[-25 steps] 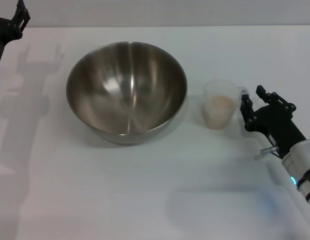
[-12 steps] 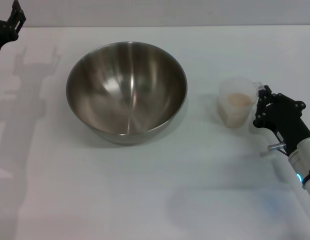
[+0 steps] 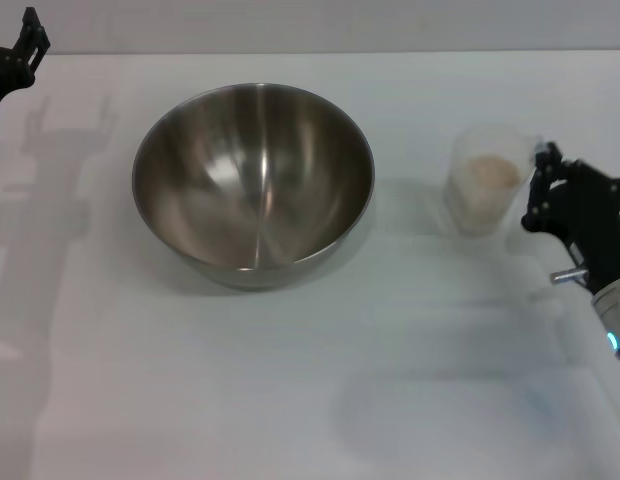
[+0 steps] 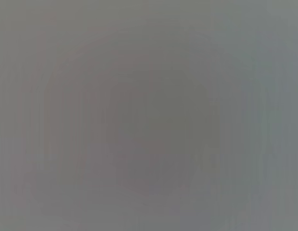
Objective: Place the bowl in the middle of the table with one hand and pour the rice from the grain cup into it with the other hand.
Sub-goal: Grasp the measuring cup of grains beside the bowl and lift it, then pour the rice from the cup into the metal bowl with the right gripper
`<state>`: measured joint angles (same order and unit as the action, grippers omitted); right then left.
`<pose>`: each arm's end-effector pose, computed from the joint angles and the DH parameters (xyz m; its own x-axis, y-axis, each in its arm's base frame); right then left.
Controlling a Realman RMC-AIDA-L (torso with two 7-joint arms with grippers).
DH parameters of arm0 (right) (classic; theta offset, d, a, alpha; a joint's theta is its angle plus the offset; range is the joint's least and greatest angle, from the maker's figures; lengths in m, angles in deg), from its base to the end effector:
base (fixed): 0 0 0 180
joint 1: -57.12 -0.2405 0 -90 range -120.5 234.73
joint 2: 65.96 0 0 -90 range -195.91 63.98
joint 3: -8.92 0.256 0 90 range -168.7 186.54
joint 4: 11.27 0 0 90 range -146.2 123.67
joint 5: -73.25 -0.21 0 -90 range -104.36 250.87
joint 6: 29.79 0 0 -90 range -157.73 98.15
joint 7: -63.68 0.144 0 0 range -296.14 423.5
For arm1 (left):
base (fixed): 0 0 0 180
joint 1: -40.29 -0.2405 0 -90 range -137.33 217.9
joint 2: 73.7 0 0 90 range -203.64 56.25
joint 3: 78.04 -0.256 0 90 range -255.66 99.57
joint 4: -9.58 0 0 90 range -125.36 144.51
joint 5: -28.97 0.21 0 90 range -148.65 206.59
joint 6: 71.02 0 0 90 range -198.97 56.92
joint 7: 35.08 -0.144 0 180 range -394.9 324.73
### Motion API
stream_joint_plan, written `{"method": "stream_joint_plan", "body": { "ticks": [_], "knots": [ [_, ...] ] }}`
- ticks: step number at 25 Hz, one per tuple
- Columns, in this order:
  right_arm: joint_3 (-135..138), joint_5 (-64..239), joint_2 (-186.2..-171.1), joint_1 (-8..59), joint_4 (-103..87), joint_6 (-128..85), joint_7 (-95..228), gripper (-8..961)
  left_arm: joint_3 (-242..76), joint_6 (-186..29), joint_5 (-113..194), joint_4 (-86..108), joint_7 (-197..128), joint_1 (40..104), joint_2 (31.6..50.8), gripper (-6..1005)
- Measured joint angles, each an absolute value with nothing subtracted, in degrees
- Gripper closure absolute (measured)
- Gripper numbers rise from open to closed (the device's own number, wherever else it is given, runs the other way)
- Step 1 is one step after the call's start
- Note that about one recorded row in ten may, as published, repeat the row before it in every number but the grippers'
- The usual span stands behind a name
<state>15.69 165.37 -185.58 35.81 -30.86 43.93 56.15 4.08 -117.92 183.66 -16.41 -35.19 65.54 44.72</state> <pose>0.3102 0.2795 -0.0642 0.7551 0.0272 -0.6551 -0.6374 -0.2036 -0.7432 -0.3013 0.3905 0.0191 0.7445 -0.0486 0.6659 0.6652 -0.0305 -0.7460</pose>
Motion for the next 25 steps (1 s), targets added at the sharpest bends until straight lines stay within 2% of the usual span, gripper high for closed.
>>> {"method": "stream_joint_plan", "body": {
  "ticks": [16,25],
  "knots": [
    [15.1,165.9,-185.17,28.1,-21.6,57.4,50.1,946,11.8,-122.7,183.1,-8.9,-36.6,64.7,44.73,159],
    [11.2,166.0,-185.14,21.0,-16.2,56.6,46.3,946,13.7,-125.4,183.1,-8.6,-36.2,60.5,45.04,159]
  ]
}}
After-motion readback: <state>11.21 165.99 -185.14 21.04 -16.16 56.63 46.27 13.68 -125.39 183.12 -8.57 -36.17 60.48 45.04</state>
